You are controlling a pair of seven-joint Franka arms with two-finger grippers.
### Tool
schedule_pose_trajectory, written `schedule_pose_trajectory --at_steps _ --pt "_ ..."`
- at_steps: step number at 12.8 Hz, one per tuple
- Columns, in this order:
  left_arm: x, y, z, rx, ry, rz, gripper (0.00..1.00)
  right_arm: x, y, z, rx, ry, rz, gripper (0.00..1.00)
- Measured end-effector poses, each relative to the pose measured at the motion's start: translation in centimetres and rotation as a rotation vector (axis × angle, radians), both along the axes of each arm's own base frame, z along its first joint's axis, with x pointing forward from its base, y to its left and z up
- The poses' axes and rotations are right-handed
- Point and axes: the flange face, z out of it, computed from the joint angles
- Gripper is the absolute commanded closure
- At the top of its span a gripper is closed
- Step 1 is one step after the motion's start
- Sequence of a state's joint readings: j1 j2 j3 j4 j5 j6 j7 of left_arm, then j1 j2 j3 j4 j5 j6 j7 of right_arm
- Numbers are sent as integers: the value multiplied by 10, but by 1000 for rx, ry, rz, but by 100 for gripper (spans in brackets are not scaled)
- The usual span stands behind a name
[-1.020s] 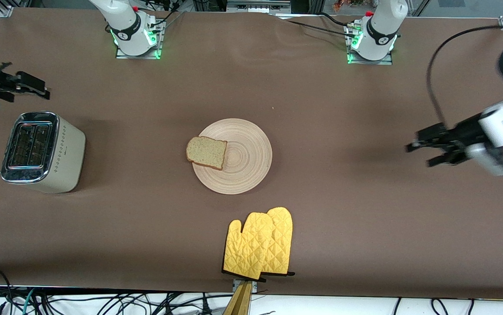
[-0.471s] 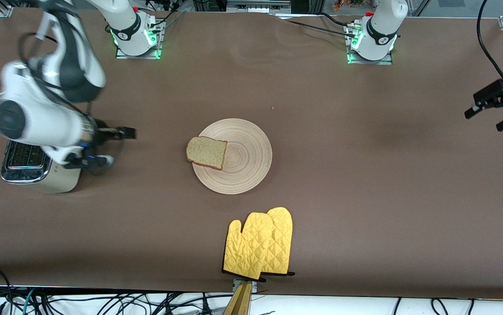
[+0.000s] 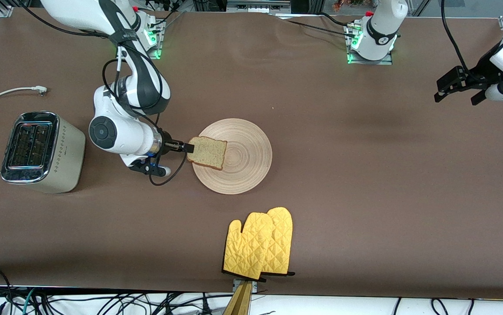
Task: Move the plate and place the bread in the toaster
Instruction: 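Reach the right gripper to the bread slice and grasp it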
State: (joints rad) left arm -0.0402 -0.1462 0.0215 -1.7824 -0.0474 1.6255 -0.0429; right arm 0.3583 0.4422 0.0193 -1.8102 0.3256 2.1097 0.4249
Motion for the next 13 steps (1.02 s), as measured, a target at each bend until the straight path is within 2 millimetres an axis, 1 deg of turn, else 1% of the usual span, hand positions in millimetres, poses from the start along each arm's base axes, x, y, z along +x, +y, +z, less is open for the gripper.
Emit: schedule_pose_trajectory --at_steps 3,4,6,8,9,10,11,13 --pt "-3 14 12 31 13 31 0 -15 -6 -38 -9 -51 -22 1" --pt "-3 15 11 31 17 34 0 -22 -3 -48 -9 -57 -19 10" --pt "0 15 7 32 28 36 0 -34 5 -59 -7 -61 -8 33" --pt "2 15 3 32 35 36 0 -37 6 -61 -6 -66 -7 40" --pt "3 15 2 33 36 36 0 -36 6 -61 -4 -68 -2 47" --pt "4 15 2 33 36 36 0 -37 5 -62 7 -68 9 50" --pt "4 15 2 33 35 36 0 -36 4 -62 37 -64 13 57" --pt "4 15 4 33 32 36 0 -37 0 -65 111 -64 36 78"
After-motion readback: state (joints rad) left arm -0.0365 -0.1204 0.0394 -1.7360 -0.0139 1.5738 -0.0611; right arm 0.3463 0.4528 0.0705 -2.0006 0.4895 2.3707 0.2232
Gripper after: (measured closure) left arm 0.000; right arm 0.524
